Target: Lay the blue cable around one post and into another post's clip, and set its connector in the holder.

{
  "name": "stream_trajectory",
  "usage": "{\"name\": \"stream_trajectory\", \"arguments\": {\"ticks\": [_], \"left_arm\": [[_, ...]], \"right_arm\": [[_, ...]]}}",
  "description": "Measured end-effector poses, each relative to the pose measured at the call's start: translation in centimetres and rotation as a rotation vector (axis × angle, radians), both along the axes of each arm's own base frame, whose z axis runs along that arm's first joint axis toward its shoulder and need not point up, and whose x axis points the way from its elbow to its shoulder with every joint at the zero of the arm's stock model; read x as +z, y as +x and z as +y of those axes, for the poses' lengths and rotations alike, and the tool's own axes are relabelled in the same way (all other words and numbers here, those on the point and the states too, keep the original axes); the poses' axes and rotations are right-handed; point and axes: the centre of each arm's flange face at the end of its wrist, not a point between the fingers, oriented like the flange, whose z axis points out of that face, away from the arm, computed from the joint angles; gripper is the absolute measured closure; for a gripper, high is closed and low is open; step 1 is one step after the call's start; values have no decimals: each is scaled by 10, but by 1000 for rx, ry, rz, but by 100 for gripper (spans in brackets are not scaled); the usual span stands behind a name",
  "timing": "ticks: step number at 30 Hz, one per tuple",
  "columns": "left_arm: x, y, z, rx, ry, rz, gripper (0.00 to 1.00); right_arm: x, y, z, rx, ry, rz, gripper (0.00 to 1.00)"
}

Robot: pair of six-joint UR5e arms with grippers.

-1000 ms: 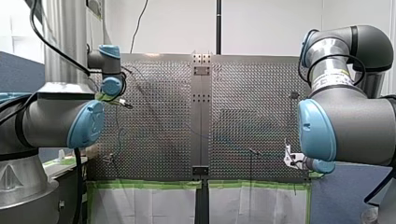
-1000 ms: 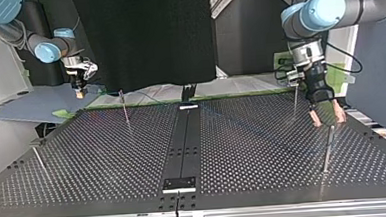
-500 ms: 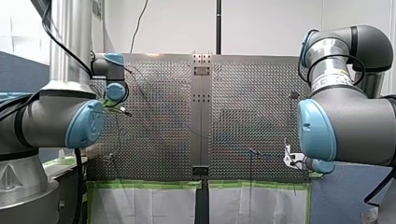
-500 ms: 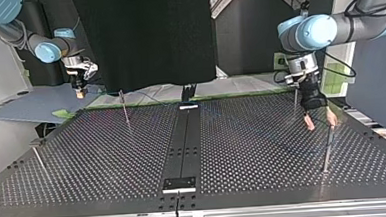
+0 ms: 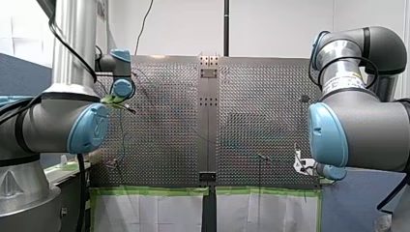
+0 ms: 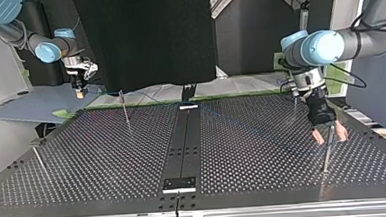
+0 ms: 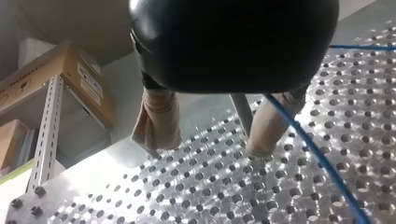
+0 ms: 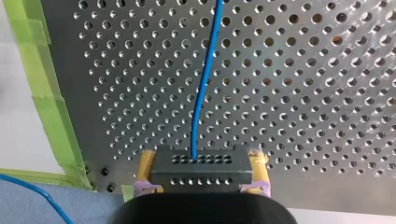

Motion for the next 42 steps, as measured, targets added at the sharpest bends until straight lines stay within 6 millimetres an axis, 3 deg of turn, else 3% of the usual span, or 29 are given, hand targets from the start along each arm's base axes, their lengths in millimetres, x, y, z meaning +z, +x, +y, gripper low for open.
{"name": "stream_trajectory", "arguments": {"ticks": [8, 22, 42], "left_arm": [[-7, 17, -2, 2, 18, 50, 0], [24, 34, -2, 9, 38, 43, 0], [19, 45, -5, 9, 68, 59, 0]], "right_arm": [[0, 2, 0, 8, -5, -6, 100], [2, 9, -2, 22, -16, -13, 100], [2, 5, -3, 14, -5, -14, 100]]}}
